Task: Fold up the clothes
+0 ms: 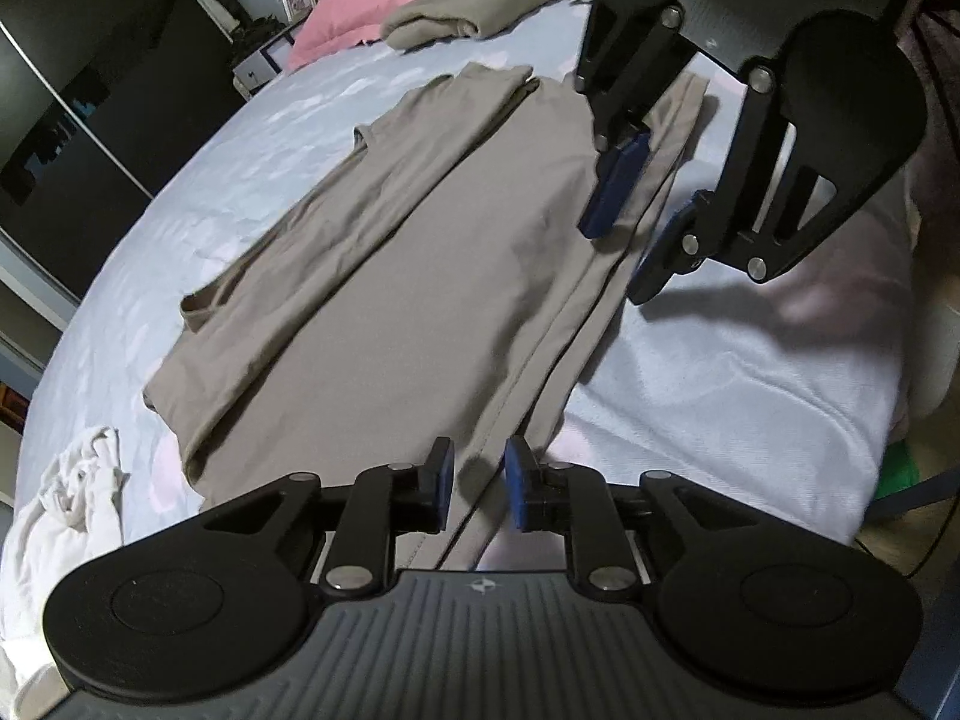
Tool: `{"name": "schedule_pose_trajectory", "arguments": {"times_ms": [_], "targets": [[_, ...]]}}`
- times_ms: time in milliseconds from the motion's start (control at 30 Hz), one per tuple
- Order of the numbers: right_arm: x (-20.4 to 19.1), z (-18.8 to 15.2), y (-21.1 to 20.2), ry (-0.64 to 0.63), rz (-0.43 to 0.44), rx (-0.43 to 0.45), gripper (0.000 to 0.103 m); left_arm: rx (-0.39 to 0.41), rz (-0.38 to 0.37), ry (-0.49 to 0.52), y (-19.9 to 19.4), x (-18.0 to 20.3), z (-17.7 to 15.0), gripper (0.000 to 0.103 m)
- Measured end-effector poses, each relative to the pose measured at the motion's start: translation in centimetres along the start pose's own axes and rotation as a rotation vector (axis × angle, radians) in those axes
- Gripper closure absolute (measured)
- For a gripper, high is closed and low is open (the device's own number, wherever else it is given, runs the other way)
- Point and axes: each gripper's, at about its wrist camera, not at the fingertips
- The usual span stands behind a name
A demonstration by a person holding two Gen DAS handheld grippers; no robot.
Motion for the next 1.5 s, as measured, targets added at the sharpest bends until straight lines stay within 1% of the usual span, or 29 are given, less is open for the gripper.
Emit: {"name": "schedule_pose_trajectory", "arguments": {"times_ms": [33, 100, 133, 167, 233, 367, 467, 567, 667, 733, 767, 800, 833, 900, 933, 967, 1033, 1133, 1267, 1367, 1500], "targets": [[0.0, -0.1, 0.3, 0.000, -0.001, -0.009, 0.077, -0.001, -0.003, -0.004, 0.2, -0.1, 0.0, 0.086], [0.4, -0.2, 0.7, 0.020, 0.000, -0.017, 0.088, 0.000, -0.008, -0.013, 0.3, -0.3, -0.1, 0.088], [0.6, -0.2, 0.7, 0.034, 0.002, -0.015, 0.091, 0.003, -0.009, -0.018, 0.1, -0.4, 0.0, 0.095], [0.8, -0.2, 0.6, 0.047, 0.005, -0.014, 0.097, 0.006, -0.009, -0.024, -0.1, -0.6, 0.1, 0.102], [1.2, 0.0, 0.2, 0.074, 0.013, -0.013, 0.100, 0.012, -0.010, -0.034, -0.5, -0.9, 0.2, 0.103], [1.7, -0.1, -0.8, 0.110, 0.032, -0.001, 0.099, 0.023, -0.014, -0.043, -1.6, -1.0, 0.4, 0.103], [1.5, -0.2, -1.0, 0.106, 0.025, 0.004, 0.099, 0.010, -0.032, -0.014, -2.1, -0.5, 0.4, 0.103], [1.0, -0.2, -1.0, 0.087, 0.030, -0.008, 0.100, -0.004, -0.056, 0.019, -1.9, 0.2, 0.2, 0.103], [0.6, -0.2, -1.0, 0.064, 0.029, -0.010, 0.100, -0.024, -0.063, 0.038, -1.2, 0.6, -0.1, 0.103], [0.5, -0.1, -1.0, 0.048, 0.018, -0.002, 0.095, -0.030, -0.047, 0.041, -0.9, 0.6, -0.4, 0.103], [0.3, -0.1, -1.1, 0.034, 0.012, 0.004, 0.087, -0.029, -0.039, 0.047, -0.9, 0.6, -0.5, 0.103], [0.2, -0.1, -1.2, 0.018, 0.006, 0.009, 0.076, -0.029, -0.036, 0.053, -1.0, 0.6, -0.6, 0.103], [0.0, -0.1, -1.2, 0.002, 0.000, 0.014, 0.072, -0.030, -0.032, 0.061, -1.1, 0.7, -0.6, 0.102], [-0.5, -0.2, -1.1, -0.045, -0.011, 0.003, 0.072, -0.028, -0.023, 0.086, -1.4, 1.0, -0.8, 0.092], [-0.9, -0.4, -1.1, -0.071, -0.018, -0.006, 0.072, -0.029, -0.012, 0.103, -1.5, 1.2, -0.9, 0.083], [-0.9, -0.5, -1.1, -0.081, -0.024, -0.013, 0.072, -0.029, 0.002, 0.121, -1.7, 1.4, -1.0, 0.079], [-1.0, -0.8, -1.0, -0.093, -0.037, -0.027, 0.072, -0.033, 0.024, 0.154, -1.8, 1.7, -1.3, 0.076], [-0.8, -1.1, -0.9, -0.096, -0.046, -0.039, 0.072, -0.058, 0.036, 0.180, -1.2, 1.9, -1.7, 0.069], [-1.3, -1.4, -0.2, -0.143, -0.058, -0.056, 0.072, -0.051, 0.053, 0.216, -0.5, 2.4, -1.8, 0.068], [-2.1, -1.5, -0.2, -0.191, -0.080, -0.052, 0.072, -0.034, 0.086, 0.233, -0.4, 2.9, -1.9, 0.064], [-3.4, -1.7, -0.1, -0.271, -0.121, -0.046, 0.071, -0.012, 0.132, 0.296, -0.3, 4.2, -2.2, 0.065]]}}
Point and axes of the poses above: each gripper's, at about its wrist camera, not at the fingertips, and y roughly the way its jaws point, x to its right, z to its top, and after that the axes turned 3 degrees about x, right-handed
